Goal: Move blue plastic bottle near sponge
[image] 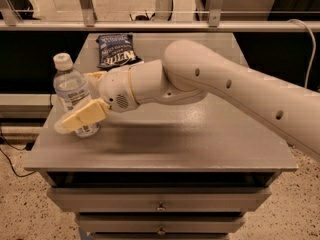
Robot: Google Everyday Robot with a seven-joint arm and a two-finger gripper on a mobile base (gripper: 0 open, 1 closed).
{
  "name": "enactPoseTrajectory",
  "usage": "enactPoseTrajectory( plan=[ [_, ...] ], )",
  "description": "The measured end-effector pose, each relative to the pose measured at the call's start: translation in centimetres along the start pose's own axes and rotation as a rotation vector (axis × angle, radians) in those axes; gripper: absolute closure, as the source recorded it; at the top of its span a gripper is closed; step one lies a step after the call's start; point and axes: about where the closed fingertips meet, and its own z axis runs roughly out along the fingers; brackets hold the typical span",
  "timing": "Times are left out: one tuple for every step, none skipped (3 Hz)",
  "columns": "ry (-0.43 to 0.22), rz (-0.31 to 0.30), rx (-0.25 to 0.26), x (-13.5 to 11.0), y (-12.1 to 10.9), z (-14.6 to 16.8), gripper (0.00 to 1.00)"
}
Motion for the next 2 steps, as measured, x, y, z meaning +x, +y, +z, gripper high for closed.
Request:
enactPoseTrajectory(
  plan=[
    [-0.020, -0.001, 0.005, -0.23, -0.06, 0.91, 0.39],
    [-0.035, 0.001, 0.020, -0.50, -0.54, 0.95, 0.62]
  ],
)
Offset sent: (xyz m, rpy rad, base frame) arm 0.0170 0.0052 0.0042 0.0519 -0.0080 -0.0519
